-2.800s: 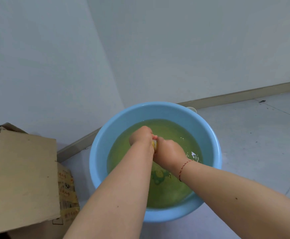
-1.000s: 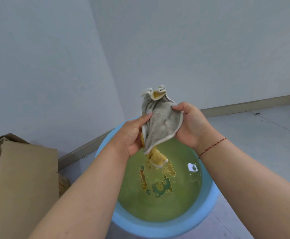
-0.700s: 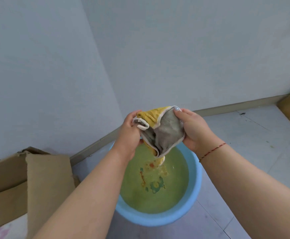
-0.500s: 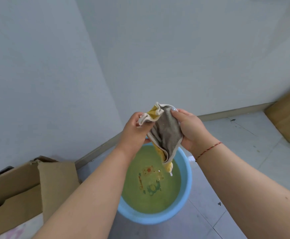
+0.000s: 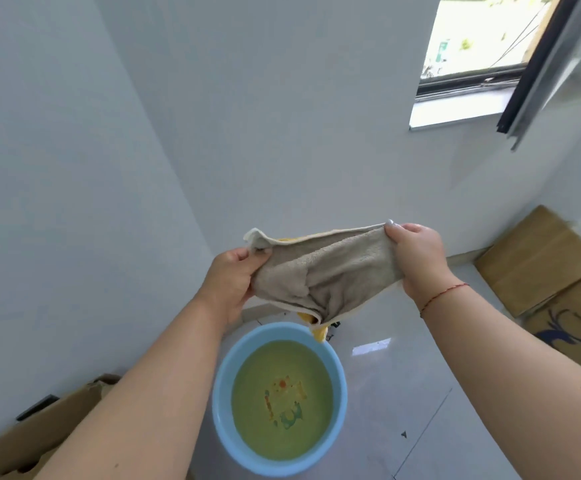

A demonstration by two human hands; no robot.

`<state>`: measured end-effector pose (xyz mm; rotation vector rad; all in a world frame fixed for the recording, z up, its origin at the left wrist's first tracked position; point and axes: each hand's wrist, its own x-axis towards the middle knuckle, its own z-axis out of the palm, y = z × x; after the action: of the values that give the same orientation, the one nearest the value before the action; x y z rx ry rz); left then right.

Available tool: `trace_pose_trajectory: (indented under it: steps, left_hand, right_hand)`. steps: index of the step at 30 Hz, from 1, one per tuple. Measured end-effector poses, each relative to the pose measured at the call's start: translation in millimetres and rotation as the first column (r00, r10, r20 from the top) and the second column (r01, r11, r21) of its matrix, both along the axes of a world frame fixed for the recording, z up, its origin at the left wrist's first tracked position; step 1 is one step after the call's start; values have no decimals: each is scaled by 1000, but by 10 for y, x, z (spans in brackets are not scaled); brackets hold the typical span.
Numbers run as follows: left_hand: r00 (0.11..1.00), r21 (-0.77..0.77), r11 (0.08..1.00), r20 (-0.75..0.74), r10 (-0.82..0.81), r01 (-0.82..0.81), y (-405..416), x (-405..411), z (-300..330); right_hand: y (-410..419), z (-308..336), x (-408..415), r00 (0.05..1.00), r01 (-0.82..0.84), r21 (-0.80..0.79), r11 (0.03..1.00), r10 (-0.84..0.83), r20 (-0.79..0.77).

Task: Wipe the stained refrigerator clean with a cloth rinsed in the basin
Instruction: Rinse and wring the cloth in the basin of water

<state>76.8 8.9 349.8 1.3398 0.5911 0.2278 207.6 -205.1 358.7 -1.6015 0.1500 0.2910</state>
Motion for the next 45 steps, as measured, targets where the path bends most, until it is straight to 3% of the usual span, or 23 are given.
trace_pose_trajectory:
  steps: [4,6,9,11,15,19,22,25,28,31,33,35,36,37,40,42,45]
  left_hand:
    - [985,-82,982,38,-169,172,-54,96,517]
    - [979,-137,970,62,-196,203,-138,189,744]
    - [975,-215,952,101,-199,216,-321,352,1021]
    - [974,-239,946,97,-203,221,-484,461,1147]
    - [971,-180,955,95,-221,235,-918,689,1303]
    - [970,-21,977,122,-209,213,-1441,897,1423]
    - [958,38,970,151,-245,242,-1685,991,1481]
    - [911,99,929,184,-369,357,-1784,1043,1529]
    - [915,153,931,189,-357,332,-1812,1104,1555]
    - [900,136,919,193,-391,370,-1836,1169,1593]
    - [874,74,901,222,-433,428,-1876,1187,1675]
    - [849,-1,876,244,-468,483,-1908,1214,1757]
    - [842,-27,865,246,-480,500,-1912,1218,1784]
    - [839,-51,857,242,-487,513,-1917,1217,1806]
    - [843,-89,846,194,-502,525,-1926,1203,1849]
    - [847,-111,844,166,-505,525,-1955,1181,1891]
    - [866,-166,851,144,-479,498,-2032,1181,1947]
  right_hand:
    - [-369,599,153,996,-37,-67,997,42,78]
    - [-537,856,248,997,-71,22,997,71,-12]
    - [-752,1214,346,941,-142,244,959,208,-268]
    - [-845,1406,387,918,-154,333,930,259,-300]
    - [-863,1610,347,932,-111,418,902,241,-271]
    - [-789,1708,313,959,-61,435,898,174,-226]
    - [-775,1796,284,979,-109,387,916,167,-121]
    - [-864,1934,242,964,-226,392,892,261,-39]
    - [-1041,2037,344,971,-234,254,938,238,16]
    - [-1295,1954,566,993,-46,-166,985,64,101]
    - [-1466,1802,570,990,-136,-286,949,117,-82]
    - [-1595,1655,487,912,-322,-133,937,269,-309]
    - [-1623,1614,441,894,-345,-8,939,326,-307]
    - [-1657,1601,416,915,-306,114,945,325,-240]
    - [-1757,1693,431,994,-106,345,933,108,14]
    - [-1805,1770,394,991,-77,316,946,38,128]
    - [-1857,1754,239,976,-215,170,962,207,64]
